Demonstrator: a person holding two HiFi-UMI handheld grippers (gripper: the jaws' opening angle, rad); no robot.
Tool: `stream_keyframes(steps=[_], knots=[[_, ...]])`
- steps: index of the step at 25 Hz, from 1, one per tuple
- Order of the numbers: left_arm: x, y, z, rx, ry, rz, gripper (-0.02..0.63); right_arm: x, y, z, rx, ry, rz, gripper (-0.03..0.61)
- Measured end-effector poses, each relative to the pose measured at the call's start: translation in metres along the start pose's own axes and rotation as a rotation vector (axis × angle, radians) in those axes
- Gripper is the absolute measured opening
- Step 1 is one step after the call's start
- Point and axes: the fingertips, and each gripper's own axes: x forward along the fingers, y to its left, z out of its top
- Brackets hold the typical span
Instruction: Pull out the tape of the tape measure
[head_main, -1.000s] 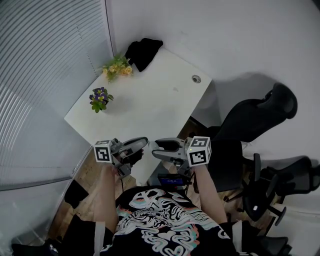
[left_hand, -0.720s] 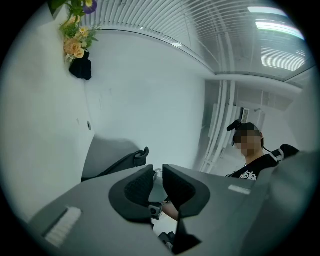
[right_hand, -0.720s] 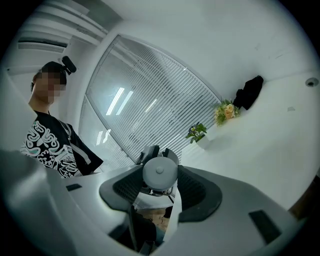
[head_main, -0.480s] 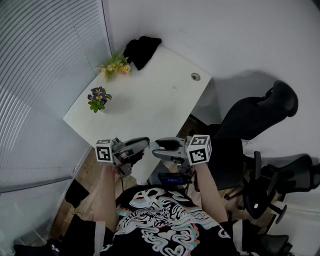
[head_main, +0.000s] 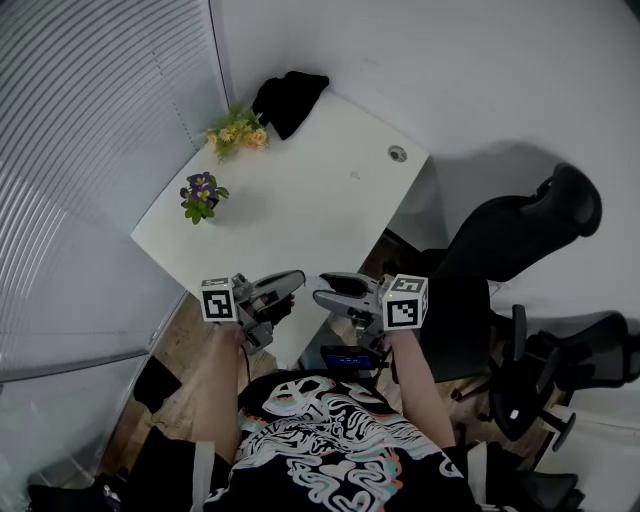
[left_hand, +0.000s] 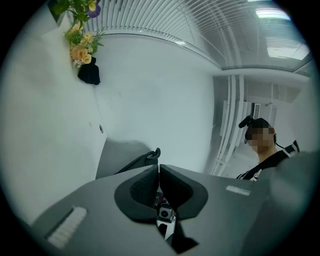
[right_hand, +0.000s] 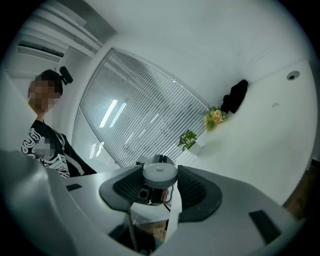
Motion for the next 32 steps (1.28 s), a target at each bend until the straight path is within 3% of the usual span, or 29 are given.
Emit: stream_keyframes(steps=[9, 23, 32], knots=[[0.014, 0.009, 0.011, -0.066, -0.061, 0.057, 0.006, -0.012, -0.016, 0.025, 0.074, -0.237, -0.062, 0.218], [0.008, 0.034, 0.017, -0.133, -0.129, 0.21, 0.004, -0.003, -0.036, 0.032, 0.002, -0.264, -0.285, 0.216], [0.001, 0.031, 0.023, -0.102, -0.173, 0.217, 0.003, -0.012, -0.039, 0.036, 0.056, -0.304, -0.309, 0.216]])
